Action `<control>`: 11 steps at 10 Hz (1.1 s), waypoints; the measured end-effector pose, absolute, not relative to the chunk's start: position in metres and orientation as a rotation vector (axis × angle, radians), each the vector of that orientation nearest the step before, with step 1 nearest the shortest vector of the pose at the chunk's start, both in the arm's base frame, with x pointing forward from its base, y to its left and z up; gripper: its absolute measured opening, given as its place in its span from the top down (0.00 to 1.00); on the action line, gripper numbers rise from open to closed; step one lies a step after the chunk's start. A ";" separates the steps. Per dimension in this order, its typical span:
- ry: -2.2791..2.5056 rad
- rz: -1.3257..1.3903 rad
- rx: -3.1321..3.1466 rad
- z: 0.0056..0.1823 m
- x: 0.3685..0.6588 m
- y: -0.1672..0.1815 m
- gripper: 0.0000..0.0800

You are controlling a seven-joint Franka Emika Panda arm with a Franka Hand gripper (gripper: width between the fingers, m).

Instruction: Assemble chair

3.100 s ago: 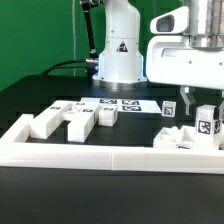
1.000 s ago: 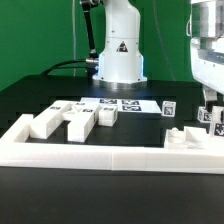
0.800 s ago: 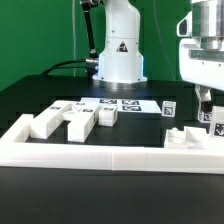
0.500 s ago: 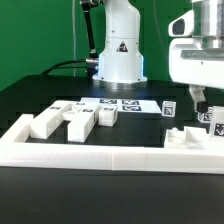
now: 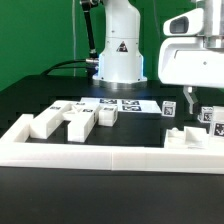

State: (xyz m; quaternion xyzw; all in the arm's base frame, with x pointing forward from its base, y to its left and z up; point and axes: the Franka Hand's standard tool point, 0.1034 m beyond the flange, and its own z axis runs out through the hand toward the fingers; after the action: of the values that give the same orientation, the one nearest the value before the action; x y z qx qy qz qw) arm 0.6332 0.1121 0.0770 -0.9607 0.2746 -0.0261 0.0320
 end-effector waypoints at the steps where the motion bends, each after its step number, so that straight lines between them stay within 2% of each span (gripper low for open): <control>1: 0.794 -0.082 -2.978 0.077 0.633 0.113 0.19; 2: 0.739 -0.084 -3.000 0.076 0.632 0.114 0.19; 4: 0.744 -0.085 -2.998 0.076 0.632 0.113 0.53; 5: 0.733 -0.087 -3.009 0.076 0.632 0.109 0.62; 11: 1.039 -0.080 -2.944 0.077 0.632 0.095 0.62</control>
Offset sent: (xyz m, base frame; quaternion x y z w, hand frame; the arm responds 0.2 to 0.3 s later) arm 0.0000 0.0000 0.0000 0.0000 0.0000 0.0000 1.0000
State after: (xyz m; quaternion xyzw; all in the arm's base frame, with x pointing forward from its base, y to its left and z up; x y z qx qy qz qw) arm 0.6318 0.0948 0.0766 -0.9426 0.3328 -0.0256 0.0092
